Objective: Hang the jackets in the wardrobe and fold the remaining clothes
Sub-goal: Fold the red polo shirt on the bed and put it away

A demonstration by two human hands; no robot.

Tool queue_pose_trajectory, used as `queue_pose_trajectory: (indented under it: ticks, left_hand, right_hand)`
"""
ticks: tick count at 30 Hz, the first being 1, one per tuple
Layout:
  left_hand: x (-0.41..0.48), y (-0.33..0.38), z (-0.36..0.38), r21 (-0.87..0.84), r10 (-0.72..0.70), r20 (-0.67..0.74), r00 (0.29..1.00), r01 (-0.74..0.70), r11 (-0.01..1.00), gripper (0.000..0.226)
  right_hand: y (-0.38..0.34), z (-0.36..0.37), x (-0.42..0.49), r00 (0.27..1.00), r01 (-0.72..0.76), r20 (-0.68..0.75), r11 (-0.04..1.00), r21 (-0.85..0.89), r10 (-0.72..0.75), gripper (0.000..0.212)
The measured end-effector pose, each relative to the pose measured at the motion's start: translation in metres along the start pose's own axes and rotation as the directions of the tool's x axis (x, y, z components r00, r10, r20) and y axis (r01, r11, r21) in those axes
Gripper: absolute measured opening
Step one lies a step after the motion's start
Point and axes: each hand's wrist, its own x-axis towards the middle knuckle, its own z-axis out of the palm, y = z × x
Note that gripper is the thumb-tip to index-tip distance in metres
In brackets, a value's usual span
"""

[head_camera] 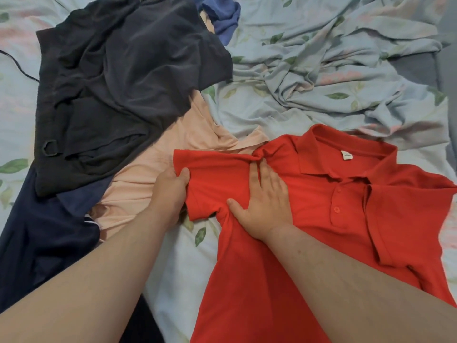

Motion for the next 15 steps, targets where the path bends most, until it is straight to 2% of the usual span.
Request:
queue_pose_trajectory:
  ticks: [3, 5, 7, 8, 10, 11, 13, 15]
  left_hand:
    - [-0.002, 0.001, -0.002, 0.005, 0.016, 0.012, 1.000, -0.016, 1.000, 0.012]
    - [-0.004, 0.002, -0.005, 0.021, 0.026, 0.038, 0.999, -0.027, 0.999, 0.007]
    - [-0.006, 0.004, -0.006, 0.091, 0.062, 0.059, 0.996, -0.067, 0.994, 0.006]
    - [-0.008, 0.006, -0.005, 0.135, 0.087, 0.057, 0.995, -0.094, 0.986, 0.005]
    - [-0.017, 0.010, -0.004, 0.261, 0.168, 0.022, 0.986, -0.168, 0.951, 0.005]
    - [-0.023, 0.012, -0.002, 0.336, 0.227, -0.012, 0.974, -0.210, 0.918, 0.007]
    - [-0.040, 0.020, 0.006, 0.419, 0.365, -0.056, 0.929, -0.310, 0.853, 0.004]
    - [-0.064, 0.030, 0.023, 0.415, 0.479, -0.048, 0.876, -0.419, 0.808, 0.007]
  right_hand:
    - [0.002, -0.010, 0.001, 0.998, 0.018, 0.065, 0.998, 0.061, -0.022, 0.099]
    - [0.008, -0.025, -0.005, 0.996, 0.037, 0.076, 0.976, 0.214, -0.055, 0.089]
    - [0.023, -0.044, -0.024, 0.999, 0.054, -0.021, 0.928, 0.368, -0.050, 0.071]
    - [0.035, -0.051, -0.036, 0.994, 0.068, -0.101, 0.917, 0.392, -0.031, 0.063]
    - [0.068, -0.058, -0.062, 0.978, 0.038, -0.203, 0.933, 0.357, 0.037, 0.055]
    - [0.084, -0.059, -0.076, 0.977, -0.008, -0.199, 0.949, 0.315, 0.075, 0.055]
    - [0.113, -0.057, -0.097, 0.986, -0.063, -0.142, 0.980, 0.190, 0.091, 0.058]
    - [0.130, -0.053, -0.105, 0.994, -0.086, -0.051, 0.989, 0.118, 0.092, 0.062]
